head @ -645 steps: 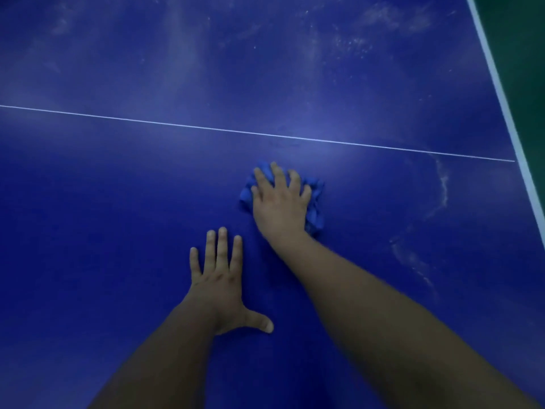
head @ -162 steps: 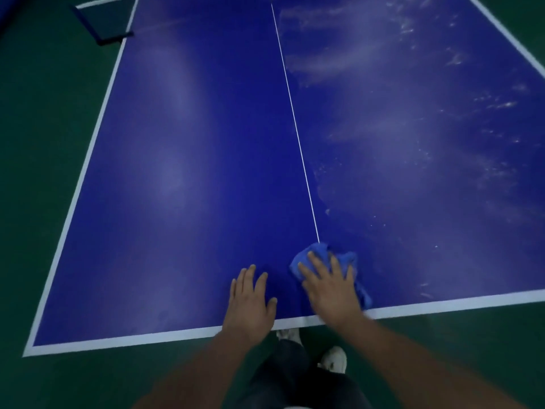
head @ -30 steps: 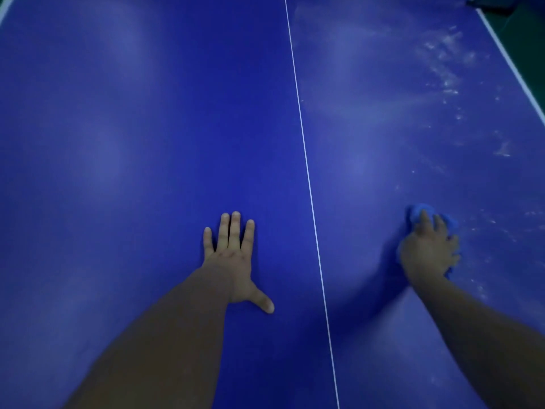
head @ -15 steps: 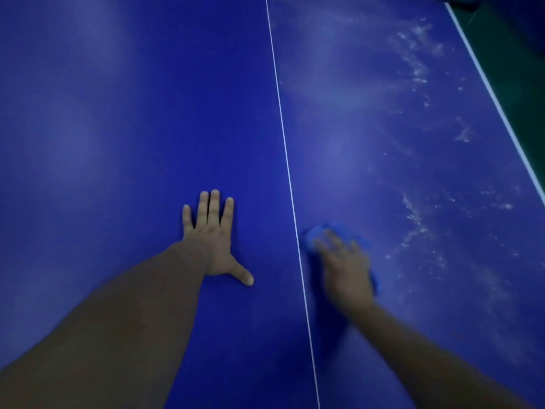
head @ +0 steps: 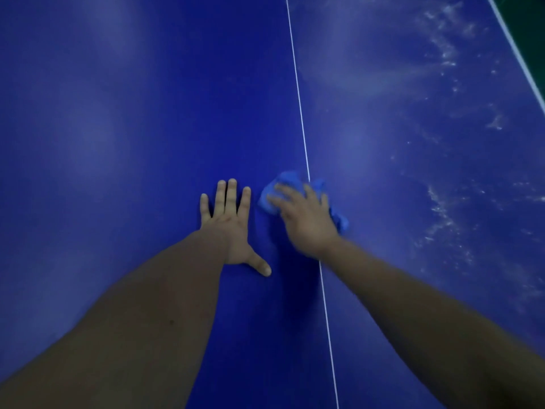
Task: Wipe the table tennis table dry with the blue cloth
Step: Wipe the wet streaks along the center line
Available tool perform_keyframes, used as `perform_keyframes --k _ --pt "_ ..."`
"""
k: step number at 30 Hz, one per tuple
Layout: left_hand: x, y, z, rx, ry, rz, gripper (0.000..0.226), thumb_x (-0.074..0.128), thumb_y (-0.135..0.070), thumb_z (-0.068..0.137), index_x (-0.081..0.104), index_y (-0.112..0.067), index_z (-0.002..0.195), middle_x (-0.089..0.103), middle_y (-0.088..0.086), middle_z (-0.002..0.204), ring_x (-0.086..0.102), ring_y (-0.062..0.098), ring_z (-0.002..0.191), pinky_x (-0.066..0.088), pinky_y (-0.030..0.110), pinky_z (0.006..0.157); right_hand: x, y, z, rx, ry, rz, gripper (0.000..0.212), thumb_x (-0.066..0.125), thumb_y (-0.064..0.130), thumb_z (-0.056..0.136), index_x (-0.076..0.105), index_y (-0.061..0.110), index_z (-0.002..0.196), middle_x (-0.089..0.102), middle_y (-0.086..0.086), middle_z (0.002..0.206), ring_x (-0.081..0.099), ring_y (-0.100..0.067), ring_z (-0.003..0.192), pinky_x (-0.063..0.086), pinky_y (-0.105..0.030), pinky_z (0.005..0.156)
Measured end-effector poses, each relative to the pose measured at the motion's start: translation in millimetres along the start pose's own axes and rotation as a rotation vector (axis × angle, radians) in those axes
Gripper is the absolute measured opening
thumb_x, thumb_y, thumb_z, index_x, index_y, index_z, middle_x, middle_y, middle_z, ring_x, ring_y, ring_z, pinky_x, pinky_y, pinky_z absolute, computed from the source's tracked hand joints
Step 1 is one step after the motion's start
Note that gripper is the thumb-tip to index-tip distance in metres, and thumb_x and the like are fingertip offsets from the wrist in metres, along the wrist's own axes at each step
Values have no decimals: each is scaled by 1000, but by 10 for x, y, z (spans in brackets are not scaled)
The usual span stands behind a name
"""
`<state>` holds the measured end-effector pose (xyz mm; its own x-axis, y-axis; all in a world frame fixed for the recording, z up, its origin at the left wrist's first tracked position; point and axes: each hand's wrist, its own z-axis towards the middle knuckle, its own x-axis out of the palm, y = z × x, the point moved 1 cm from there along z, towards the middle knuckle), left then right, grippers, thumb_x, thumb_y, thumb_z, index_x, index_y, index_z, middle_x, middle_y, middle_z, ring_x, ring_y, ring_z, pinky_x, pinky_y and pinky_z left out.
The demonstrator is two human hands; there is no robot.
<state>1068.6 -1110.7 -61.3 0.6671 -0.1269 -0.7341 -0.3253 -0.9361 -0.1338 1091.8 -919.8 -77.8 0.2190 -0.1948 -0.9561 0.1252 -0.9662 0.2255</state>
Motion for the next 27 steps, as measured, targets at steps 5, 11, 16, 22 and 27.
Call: perform_keyframes --k 5,11,16,22,27 --pt "-1 6 7 10 10 17 175 61 -100 30 -45 -16 142 -53 13 147 -51 33 133 -19 66 113 158 -362 -1314 -286 37 -37 53 44 20 86 51 37 135 41 9 153 43 -35 127 40 -61 92" --pt "-39 51 -36 59 15 -15 172 64 -98 32 -44 -19 141 -53 10 146 -51 30 133 -23 61 112 -73 -395 -282 332 -18 -13 50 39 26 104 33 42 151 20 15 164 25 -41 143 27 -61 108" --pt "190 413 -342 260 -165 -49 106 55 -52 87 -14 -15 158 -33 7 161 -33 21 147 -12 41 123 253 635 -554 -90 40 -19 50 40 31 99 43 41 147 27 10 163 24 -41 145 20 -73 109" --pt "943 370 -1069 317 -362 -83 74 29 -46 95 13 -15 160 -5 10 167 -15 23 153 0 44 125 634 781 -2569 -554 240 -137 61 63 39 83 44 48 140 35 12 156 32 -29 142 41 -68 102" --pt "1432 -51 -1498 252 -343 -93 69 36 -41 104 5 -18 160 -13 7 167 -21 22 151 -14 39 121 347 -259 -2319 -34 91 -173 58 47 25 86 42 44 140 33 9 159 51 -42 124 50 -67 82"
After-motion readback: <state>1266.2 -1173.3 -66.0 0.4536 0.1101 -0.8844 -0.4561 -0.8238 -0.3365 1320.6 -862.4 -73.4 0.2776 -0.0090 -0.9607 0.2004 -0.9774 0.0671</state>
